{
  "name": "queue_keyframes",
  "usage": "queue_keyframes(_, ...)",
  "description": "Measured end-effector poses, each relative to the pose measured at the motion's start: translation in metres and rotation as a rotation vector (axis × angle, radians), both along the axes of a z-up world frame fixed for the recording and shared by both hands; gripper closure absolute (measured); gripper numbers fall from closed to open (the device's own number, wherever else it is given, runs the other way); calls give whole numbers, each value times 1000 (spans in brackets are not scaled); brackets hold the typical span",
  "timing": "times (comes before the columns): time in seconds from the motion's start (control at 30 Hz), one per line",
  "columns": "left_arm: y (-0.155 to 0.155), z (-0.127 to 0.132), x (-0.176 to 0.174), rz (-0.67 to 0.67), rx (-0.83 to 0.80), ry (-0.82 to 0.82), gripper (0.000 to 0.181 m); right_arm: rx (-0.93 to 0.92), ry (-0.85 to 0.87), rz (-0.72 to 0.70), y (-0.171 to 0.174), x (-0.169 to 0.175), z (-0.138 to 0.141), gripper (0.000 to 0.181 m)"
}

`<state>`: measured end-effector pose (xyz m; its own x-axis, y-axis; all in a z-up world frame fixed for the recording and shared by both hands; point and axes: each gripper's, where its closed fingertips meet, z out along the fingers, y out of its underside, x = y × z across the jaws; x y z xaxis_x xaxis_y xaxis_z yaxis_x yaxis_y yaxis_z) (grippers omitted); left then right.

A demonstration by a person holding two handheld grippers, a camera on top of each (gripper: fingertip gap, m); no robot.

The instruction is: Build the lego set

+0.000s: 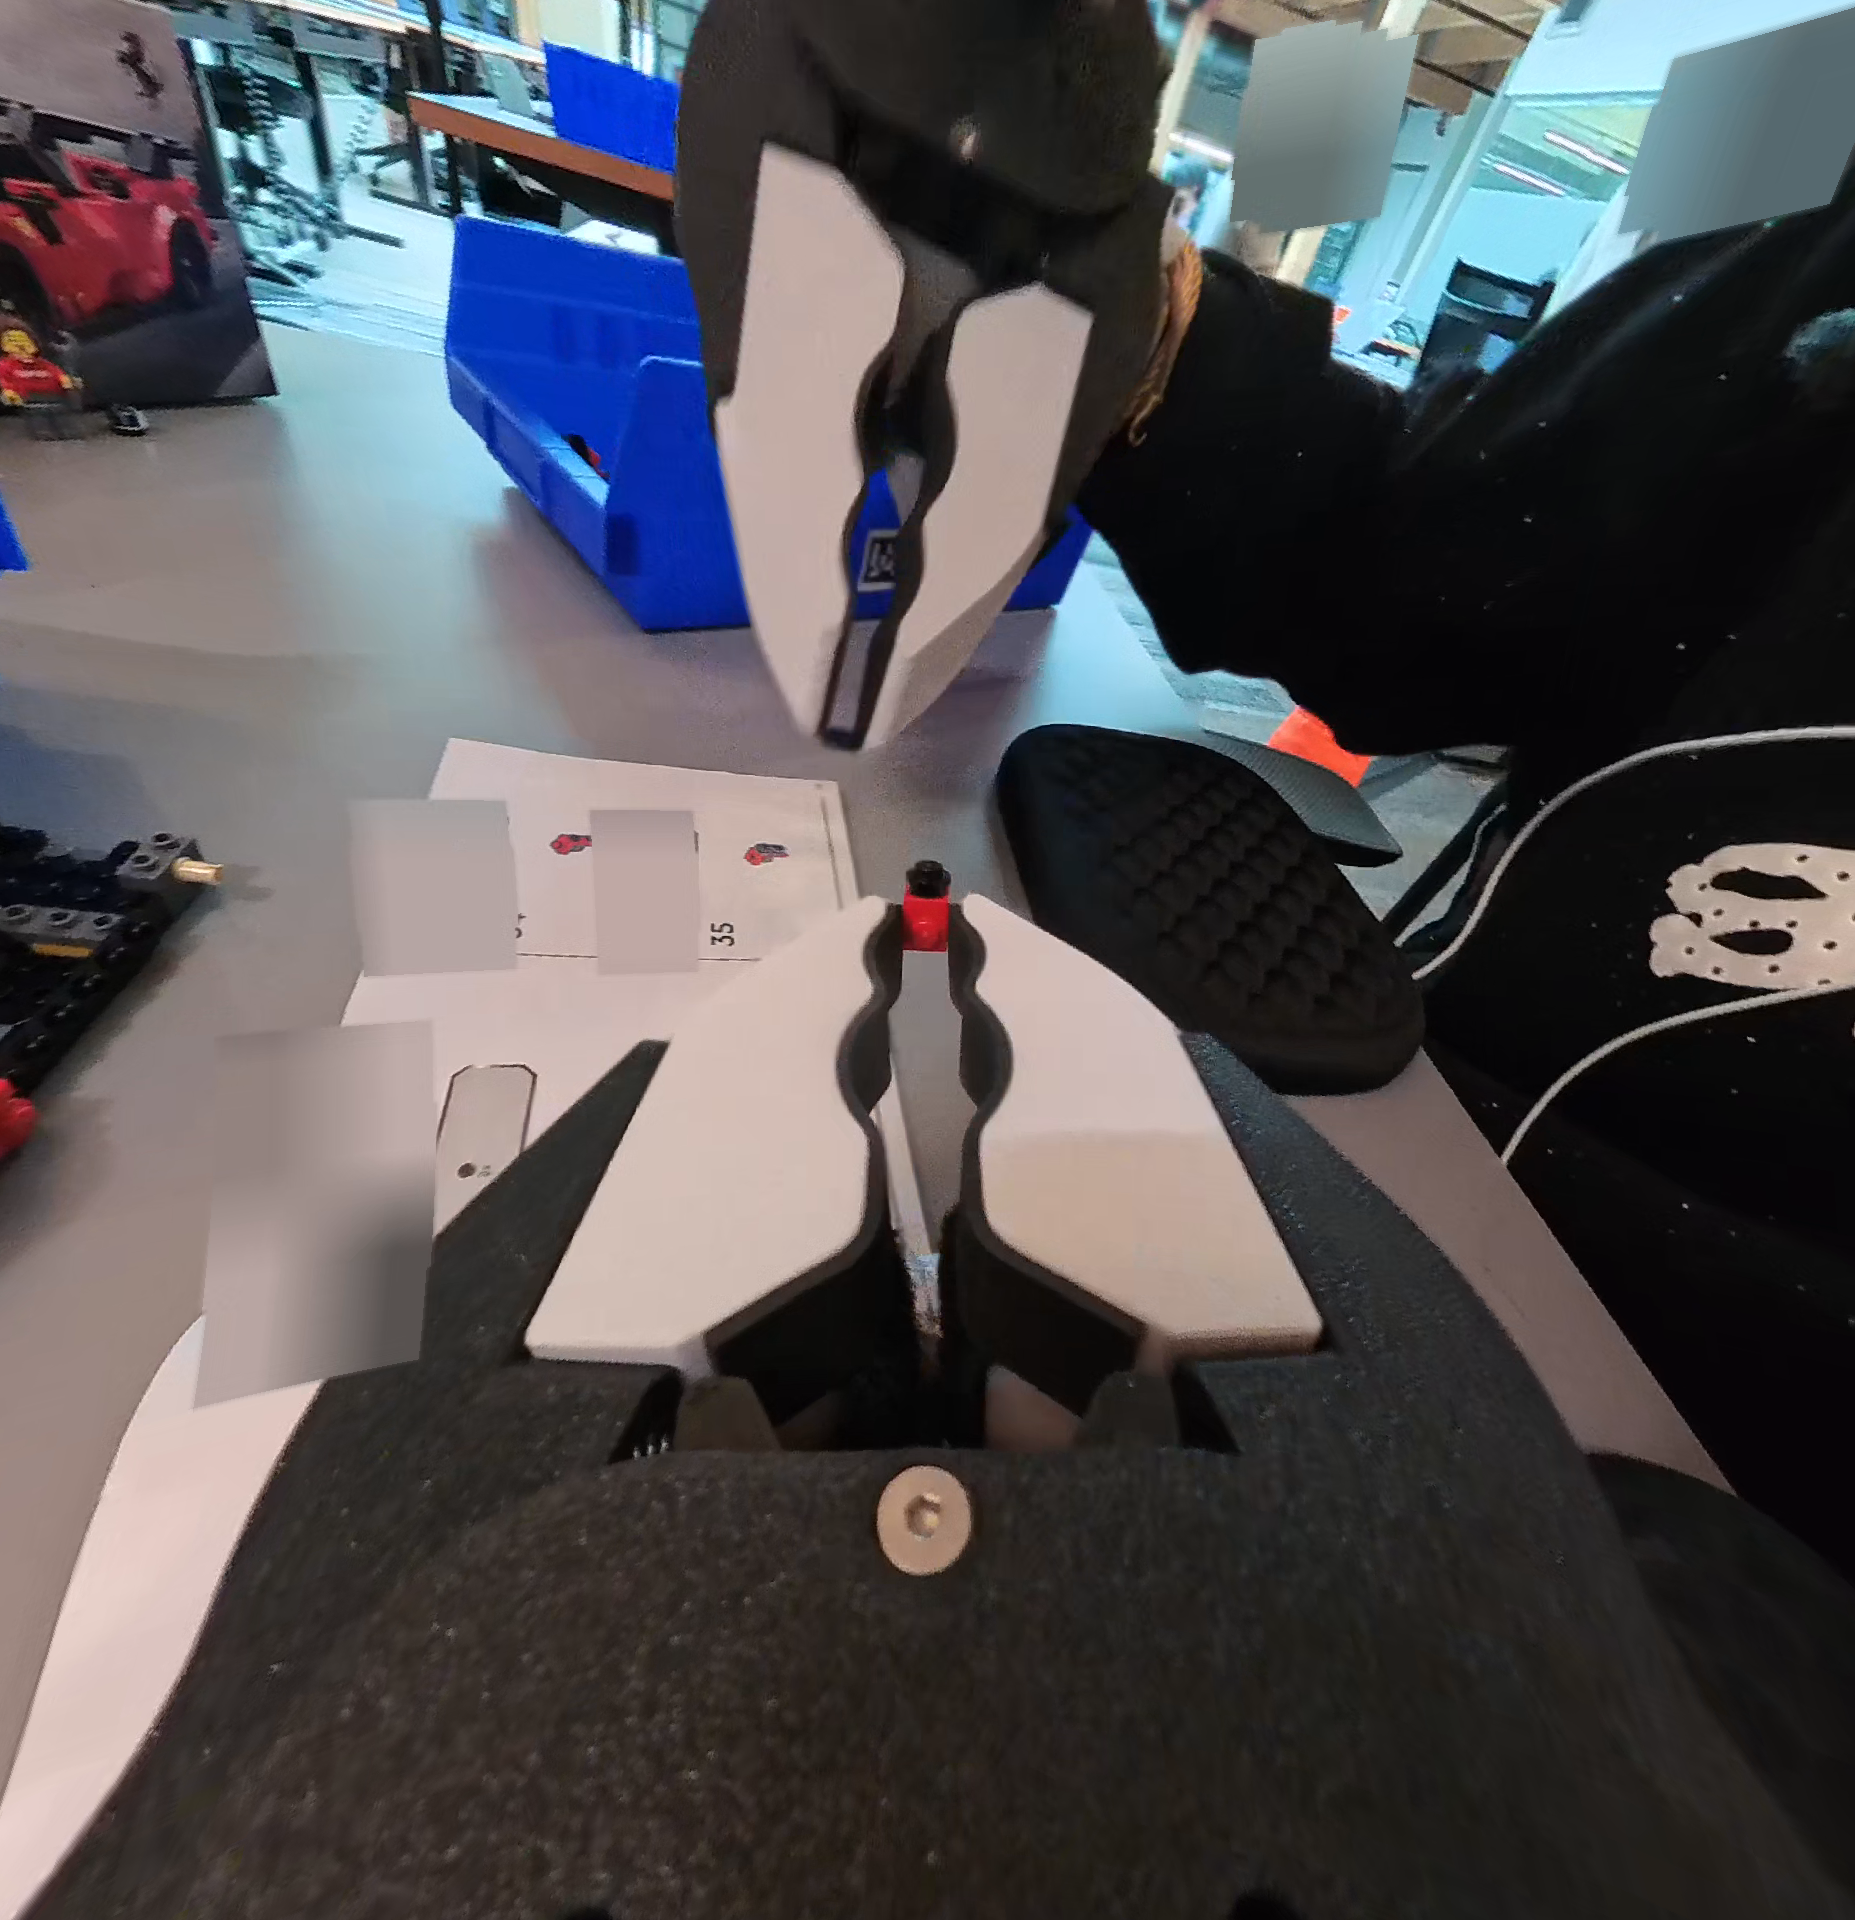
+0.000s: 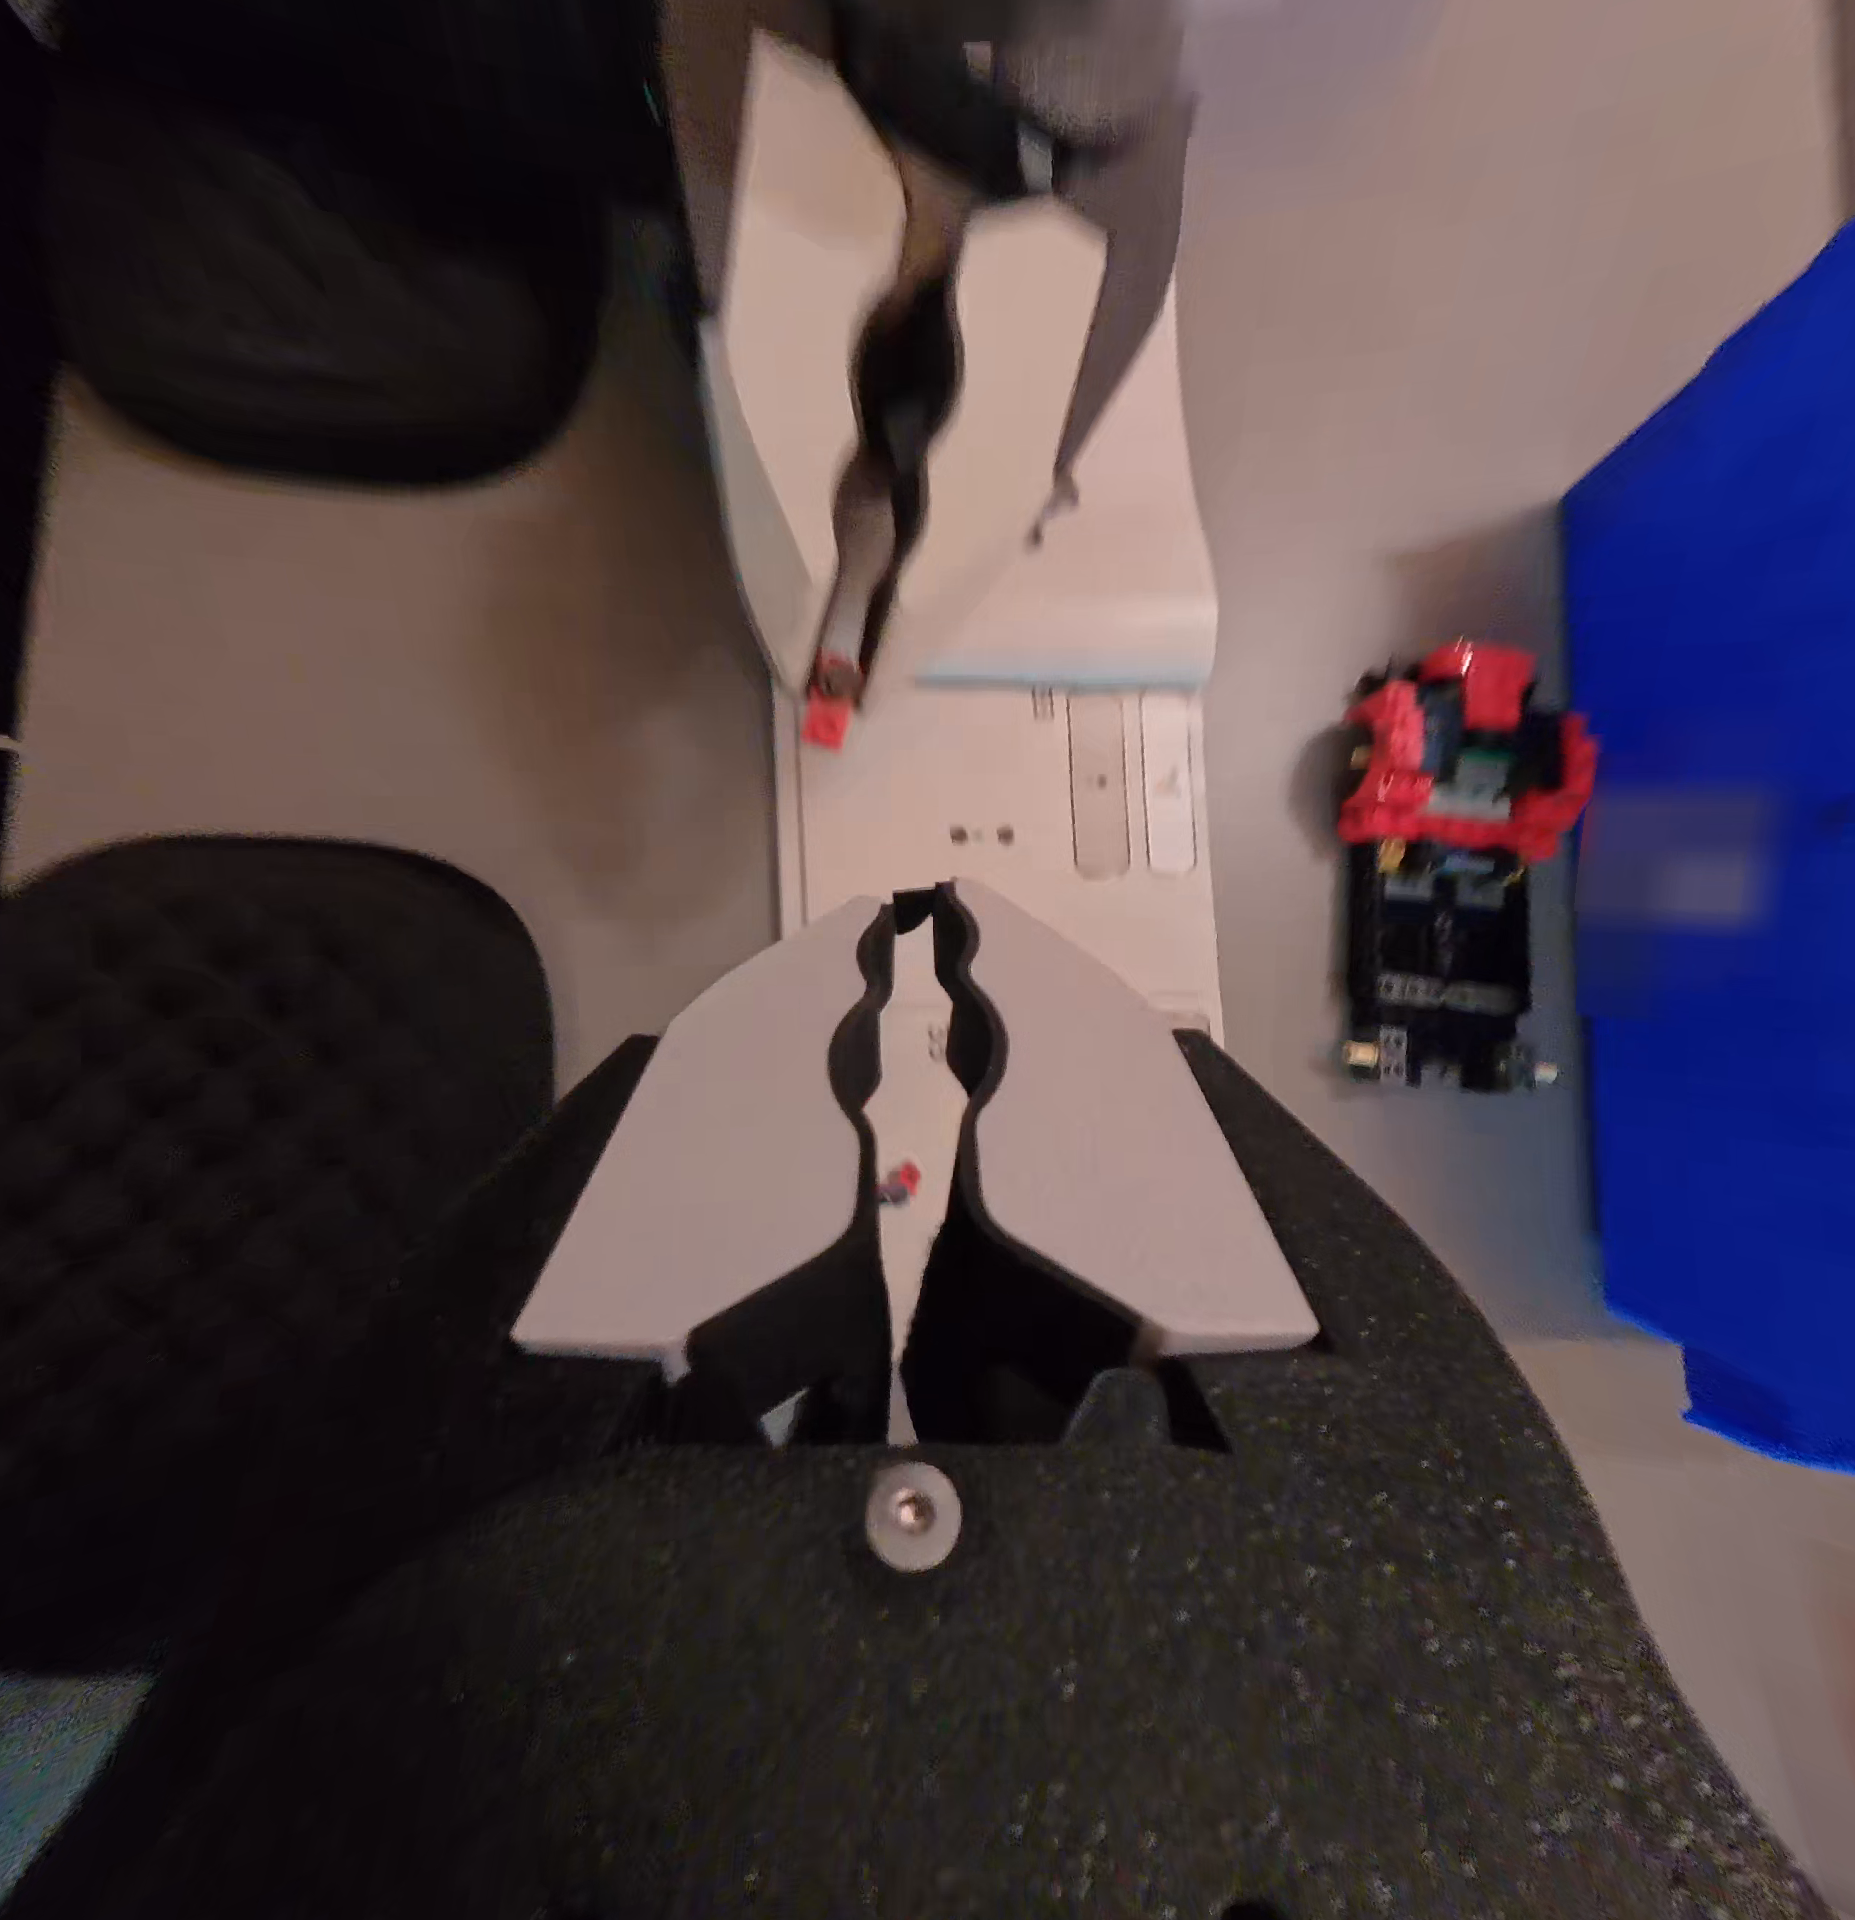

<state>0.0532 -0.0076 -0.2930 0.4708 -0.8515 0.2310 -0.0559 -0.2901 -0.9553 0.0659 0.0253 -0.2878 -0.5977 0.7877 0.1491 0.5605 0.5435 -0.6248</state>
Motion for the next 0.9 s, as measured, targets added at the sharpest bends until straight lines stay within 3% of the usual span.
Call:
queue_keyframes(0.13, -17, 4, 12, -132, -11, -45, 174, -48, 133, 75, -37, 0, 23, 174)
queue_keyframes(0.33, -36, 17, 19, -296, -86, -206, 174, 27, 127, 148, -62, 4, 19, 174)
queue_keyframes(0.6, -39, 18, 20, -319, -93, -222, 174, 82, 92, 188, -69, 5, 20, 174)
queue_keyframes(0.73, -45, 21, 22, -367, -90, -243, 174, 141, 114, 294, -72, 8, 27, 174)
queue_keyframes(0.83, -41, 25, 15, -326, -32, -219, 174, 238, 82, 269, -46, 8, 25, 174)
queue_keyframes(0.9, -35, 26, 5, -249, 21, -166, 174, 213, -73, 65, -6, 7, -1, 174)
